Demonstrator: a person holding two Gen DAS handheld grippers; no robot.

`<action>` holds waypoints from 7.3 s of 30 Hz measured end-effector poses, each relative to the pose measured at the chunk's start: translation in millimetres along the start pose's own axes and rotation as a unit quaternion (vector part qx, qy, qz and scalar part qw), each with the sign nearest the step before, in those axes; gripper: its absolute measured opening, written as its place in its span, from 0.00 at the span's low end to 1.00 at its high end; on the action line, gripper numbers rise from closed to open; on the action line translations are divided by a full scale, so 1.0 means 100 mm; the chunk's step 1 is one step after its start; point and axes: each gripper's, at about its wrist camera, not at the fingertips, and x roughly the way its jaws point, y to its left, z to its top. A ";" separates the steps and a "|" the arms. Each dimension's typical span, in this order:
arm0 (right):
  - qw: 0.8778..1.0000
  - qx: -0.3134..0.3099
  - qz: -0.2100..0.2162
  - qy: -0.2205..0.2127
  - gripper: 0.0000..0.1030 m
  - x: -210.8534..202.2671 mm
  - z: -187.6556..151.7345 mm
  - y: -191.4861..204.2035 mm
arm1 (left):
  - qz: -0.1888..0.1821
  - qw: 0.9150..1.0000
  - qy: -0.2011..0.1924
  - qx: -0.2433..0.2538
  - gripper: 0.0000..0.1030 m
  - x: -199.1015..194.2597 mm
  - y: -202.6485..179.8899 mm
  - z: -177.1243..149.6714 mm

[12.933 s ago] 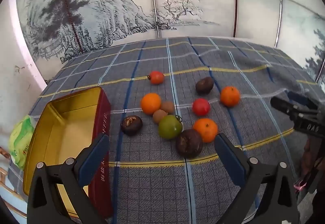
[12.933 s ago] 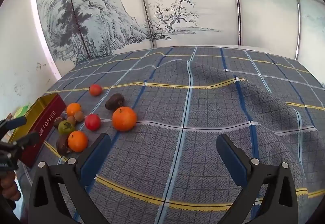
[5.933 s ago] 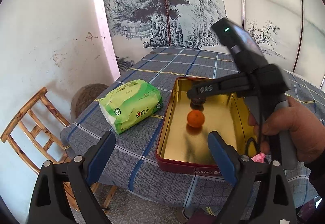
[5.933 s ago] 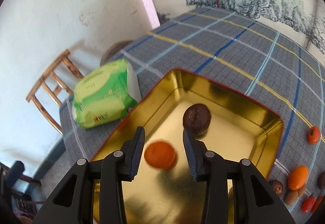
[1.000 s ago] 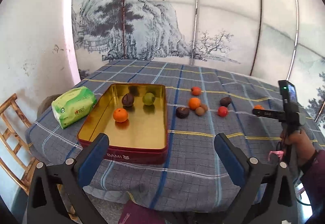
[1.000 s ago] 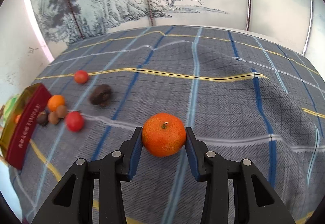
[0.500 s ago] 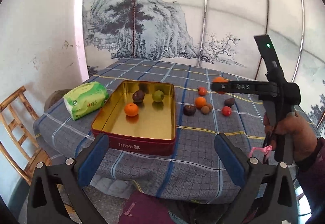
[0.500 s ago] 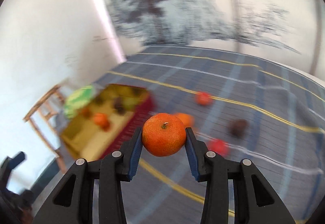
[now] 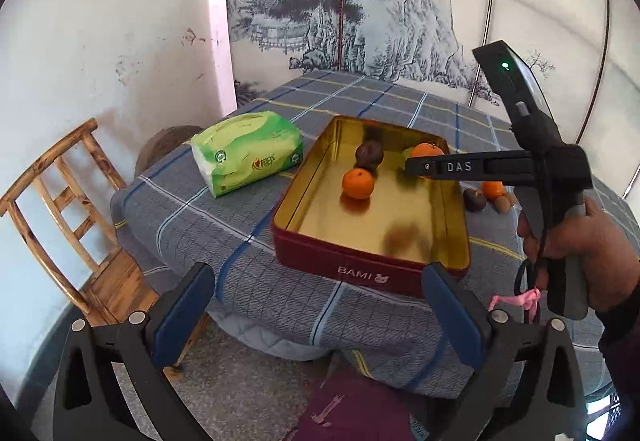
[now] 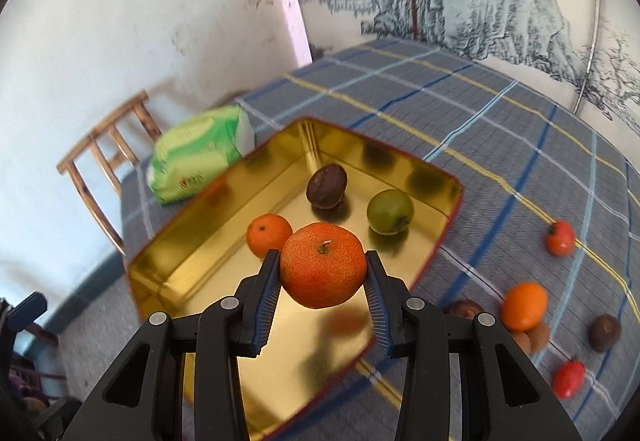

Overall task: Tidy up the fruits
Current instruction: 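Carry the tangerine into the tin and release it with the right tool, then grasp the dark mangosteen with the left tool while the right tool grasps a red tomato, then lower the mangosteen into the tin and open the left tool, then carry the red tomato into the tin and release it with the right tool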

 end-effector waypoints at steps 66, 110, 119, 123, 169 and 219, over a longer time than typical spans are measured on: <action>0.935 0.266 -0.212 -0.103 0.61 -1.84 -2.25 -2.49 | -0.283 0.801 0.098 0.518 0.65 1.07 -2.31 0.79; 0.937 0.267 -0.207 -0.091 0.72 -1.78 -2.24 -2.49 | -0.253 0.833 0.182 0.456 0.33 1.77 -2.20 0.63; 0.940 0.247 -0.217 -0.090 0.72 -1.77 -2.18 -2.41 | -0.236 0.892 0.105 0.372 0.33 1.04 -2.15 0.65; 0.966 0.187 -0.150 -0.093 0.72 -1.65 -1.88 -2.09 | -0.260 0.910 0.103 0.305 0.33 0.69 -2.04 0.61; 0.969 0.168 -0.177 -0.047 0.31 -0.96 -1.50 -1.88 | -0.088 0.983 0.066 0.144 0.33 1.02 -0.27 0.52; 0.993 0.031 -0.057 -0.101 0.31 -1.15 -0.70 -0.19 | -0.043 0.992 -0.048 0.110 0.81 0.49 -0.16 0.44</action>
